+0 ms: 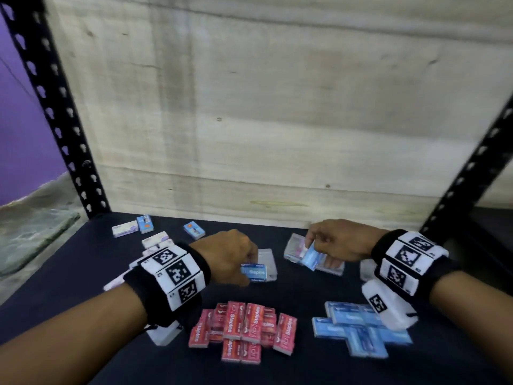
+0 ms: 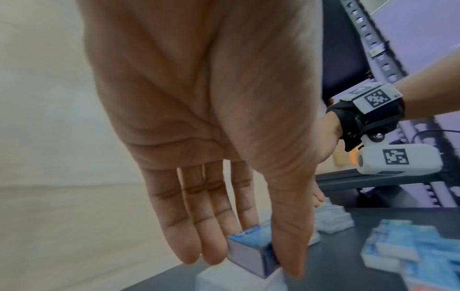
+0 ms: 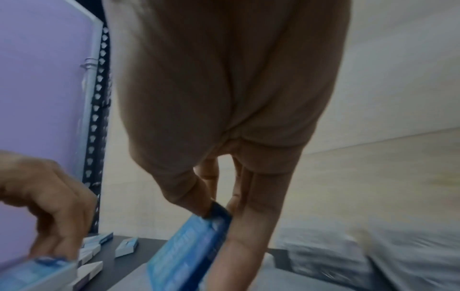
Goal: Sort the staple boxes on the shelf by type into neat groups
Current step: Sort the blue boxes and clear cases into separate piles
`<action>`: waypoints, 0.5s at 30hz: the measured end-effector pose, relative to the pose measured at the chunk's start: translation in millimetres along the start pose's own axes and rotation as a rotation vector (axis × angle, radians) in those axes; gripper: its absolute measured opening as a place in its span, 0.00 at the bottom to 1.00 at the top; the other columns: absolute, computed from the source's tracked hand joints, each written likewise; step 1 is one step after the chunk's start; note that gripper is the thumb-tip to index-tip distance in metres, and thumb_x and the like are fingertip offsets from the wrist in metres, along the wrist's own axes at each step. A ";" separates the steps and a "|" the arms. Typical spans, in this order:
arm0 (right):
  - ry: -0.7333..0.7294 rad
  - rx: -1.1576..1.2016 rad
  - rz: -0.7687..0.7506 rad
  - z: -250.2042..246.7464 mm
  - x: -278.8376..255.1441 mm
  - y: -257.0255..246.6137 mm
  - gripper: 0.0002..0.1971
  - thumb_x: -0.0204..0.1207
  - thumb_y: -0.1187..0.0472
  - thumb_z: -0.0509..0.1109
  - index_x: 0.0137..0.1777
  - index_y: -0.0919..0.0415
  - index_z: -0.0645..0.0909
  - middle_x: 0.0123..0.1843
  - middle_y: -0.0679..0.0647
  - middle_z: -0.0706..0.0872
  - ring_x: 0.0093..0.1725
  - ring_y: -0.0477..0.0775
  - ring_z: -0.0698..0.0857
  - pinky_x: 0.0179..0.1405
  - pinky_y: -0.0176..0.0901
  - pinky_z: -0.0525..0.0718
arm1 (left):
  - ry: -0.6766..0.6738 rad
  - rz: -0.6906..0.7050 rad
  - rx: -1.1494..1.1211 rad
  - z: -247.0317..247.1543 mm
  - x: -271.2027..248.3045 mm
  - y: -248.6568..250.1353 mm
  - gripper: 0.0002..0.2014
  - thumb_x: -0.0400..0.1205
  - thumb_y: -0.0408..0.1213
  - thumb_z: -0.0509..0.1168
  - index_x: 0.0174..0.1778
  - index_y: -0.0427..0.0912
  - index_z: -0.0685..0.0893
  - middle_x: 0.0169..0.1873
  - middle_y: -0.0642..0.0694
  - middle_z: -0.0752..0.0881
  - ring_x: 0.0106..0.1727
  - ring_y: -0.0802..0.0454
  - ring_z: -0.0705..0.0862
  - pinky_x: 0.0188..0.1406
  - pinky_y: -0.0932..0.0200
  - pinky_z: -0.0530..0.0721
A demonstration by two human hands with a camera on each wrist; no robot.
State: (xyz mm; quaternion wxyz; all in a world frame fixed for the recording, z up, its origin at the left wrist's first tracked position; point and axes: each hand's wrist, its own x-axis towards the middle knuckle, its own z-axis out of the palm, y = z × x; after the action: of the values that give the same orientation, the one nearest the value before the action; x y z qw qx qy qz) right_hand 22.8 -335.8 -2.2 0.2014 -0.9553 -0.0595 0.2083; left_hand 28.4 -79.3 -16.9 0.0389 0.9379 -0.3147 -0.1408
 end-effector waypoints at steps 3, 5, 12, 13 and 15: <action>-0.016 0.005 0.007 -0.3 -29.4 27.5 0.08 0.86 0.64 0.61 0.52 0.53 0.81 0.43 0.51 0.90 0.40 0.46 0.91 0.48 0.39 0.89 | -0.038 0.063 -0.003 1.0 15.8 36.9 0.17 0.74 0.48 0.74 0.58 0.54 0.84 0.52 0.54 0.78 0.55 0.50 0.82 0.55 0.50 0.83; -0.013 -0.006 0.025 0.6 -45.6 42.4 0.06 0.85 0.62 0.65 0.51 0.52 0.83 0.41 0.48 0.90 0.37 0.41 0.89 0.46 0.35 0.87 | -0.056 0.103 -0.013 3.5 24.0 57.9 0.18 0.74 0.48 0.75 0.60 0.52 0.84 0.54 0.53 0.80 0.55 0.50 0.82 0.56 0.48 0.84; -0.145 -0.253 0.051 1.3 -82.3 71.5 0.09 0.83 0.55 0.64 0.53 0.44 0.86 0.38 0.38 0.81 0.38 0.37 0.78 0.48 0.37 0.78 | -0.126 0.258 -0.010 12.5 48.9 118.8 0.19 0.78 0.42 0.74 0.65 0.49 0.83 0.59 0.49 0.80 0.57 0.50 0.80 0.57 0.53 0.82; -0.143 -0.258 0.054 3.6 -84.2 76.3 0.09 0.83 0.55 0.64 0.54 0.45 0.86 0.39 0.38 0.81 0.38 0.37 0.78 0.48 0.36 0.77 | -0.139 0.281 -0.005 13.4 51.8 126.6 0.19 0.78 0.41 0.73 0.65 0.49 0.83 0.59 0.48 0.79 0.55 0.51 0.78 0.57 0.54 0.81; -0.133 -0.254 0.047 9.6 -84.6 82.9 0.10 0.83 0.54 0.64 0.55 0.44 0.86 0.38 0.38 0.81 0.38 0.36 0.78 0.45 0.35 0.76 | -0.167 0.319 0.004 13.8 55.8 136.9 0.19 0.79 0.39 0.73 0.67 0.49 0.82 0.59 0.47 0.78 0.51 0.53 0.75 0.56 0.56 0.79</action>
State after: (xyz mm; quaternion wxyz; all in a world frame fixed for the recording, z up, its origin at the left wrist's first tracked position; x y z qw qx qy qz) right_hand -55.4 -424.6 -12.5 0.0695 -0.9582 -0.0763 0.2667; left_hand -12.3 -222.0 -21.4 0.0326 0.8611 -0.4620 -0.2098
